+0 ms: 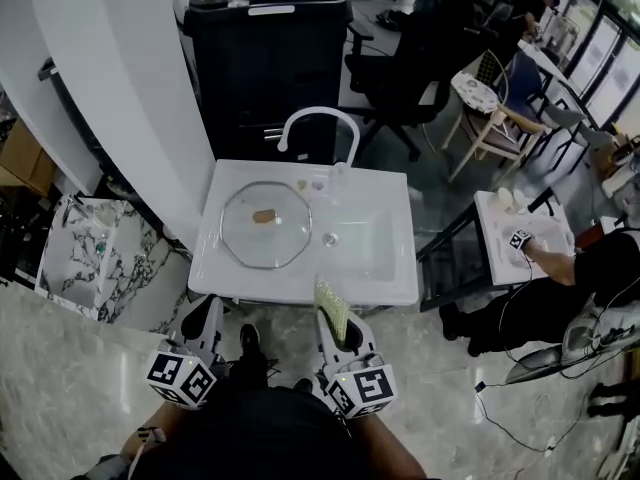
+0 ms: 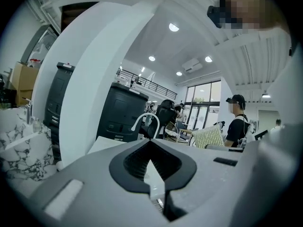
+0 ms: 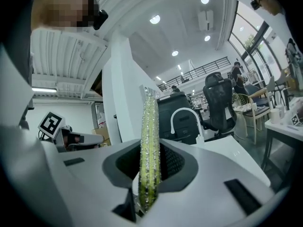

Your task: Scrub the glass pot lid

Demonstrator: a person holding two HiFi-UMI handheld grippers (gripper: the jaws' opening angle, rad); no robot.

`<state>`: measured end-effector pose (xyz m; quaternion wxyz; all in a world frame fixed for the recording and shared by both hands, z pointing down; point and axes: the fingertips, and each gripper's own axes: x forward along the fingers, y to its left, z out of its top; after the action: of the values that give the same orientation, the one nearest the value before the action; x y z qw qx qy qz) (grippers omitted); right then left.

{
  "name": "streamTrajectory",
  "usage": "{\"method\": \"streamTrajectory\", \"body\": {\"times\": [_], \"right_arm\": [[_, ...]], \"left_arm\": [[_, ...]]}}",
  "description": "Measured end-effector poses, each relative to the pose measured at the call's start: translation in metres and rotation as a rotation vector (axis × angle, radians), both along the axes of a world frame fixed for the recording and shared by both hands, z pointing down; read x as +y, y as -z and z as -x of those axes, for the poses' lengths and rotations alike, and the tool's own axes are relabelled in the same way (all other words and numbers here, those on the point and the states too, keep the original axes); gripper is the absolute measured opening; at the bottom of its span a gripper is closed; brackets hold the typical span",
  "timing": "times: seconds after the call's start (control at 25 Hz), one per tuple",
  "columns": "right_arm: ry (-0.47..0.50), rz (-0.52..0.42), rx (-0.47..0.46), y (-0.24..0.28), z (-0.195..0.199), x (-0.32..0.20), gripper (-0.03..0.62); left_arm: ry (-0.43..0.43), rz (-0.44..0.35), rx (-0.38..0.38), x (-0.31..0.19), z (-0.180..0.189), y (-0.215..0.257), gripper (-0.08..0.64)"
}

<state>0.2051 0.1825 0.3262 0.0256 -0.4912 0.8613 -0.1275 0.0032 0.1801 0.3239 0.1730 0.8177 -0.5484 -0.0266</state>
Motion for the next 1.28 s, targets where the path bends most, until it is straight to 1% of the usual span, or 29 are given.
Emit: {"method": "streamTrajectory", "body": {"times": [0.16, 0.28, 0.56, 0.76, 0.84, 1.04, 1.16, 1.28], "right_arm": [[-0.056, 0.034, 0.044, -0.007, 0.010, -0.038, 0.066], [-0.089, 0.063, 0.062, -0.011, 0.024, -0.067, 0.066], [-0.124, 0.136, 0.048, -0.018, 0.067, -0.120, 0.066], [-0.122, 0.117, 0.059, -0.019, 0.090, -0.158, 0.066], [-0.109, 0.136, 0.062, -0.025, 0.092, -0.171, 0.066], [-0.061, 0.264, 0.003, -0.064, 0.078, -0.206, 0.066], [-0.025, 0.350, -0.038, -0.100, 0.065, -0.233, 0.066], [0.020, 0.455, -0.069, -0.144, 0.053, -0.256, 0.066]], "left_arm": [[-0.059, -0.003, 0.026, -0.048, 0.007, -0.001, 0.000], [-0.092, -0.002, 0.039, -0.083, 0.021, 0.000, 0.000], [-0.127, 0.024, 0.065, -0.143, 0.067, -0.013, 0.000], [-0.136, 0.022, 0.066, -0.180, 0.091, -0.026, 0.000], [-0.125, 0.044, 0.065, -0.191, 0.098, -0.035, 0.000], [-0.052, 0.112, 0.058, -0.205, 0.113, -0.058, 0.000], [0.006, 0.120, 0.038, -0.212, 0.116, -0.066, 0.000], [0.025, 0.138, 0.010, -0.216, 0.107, -0.082, 0.000]]}}
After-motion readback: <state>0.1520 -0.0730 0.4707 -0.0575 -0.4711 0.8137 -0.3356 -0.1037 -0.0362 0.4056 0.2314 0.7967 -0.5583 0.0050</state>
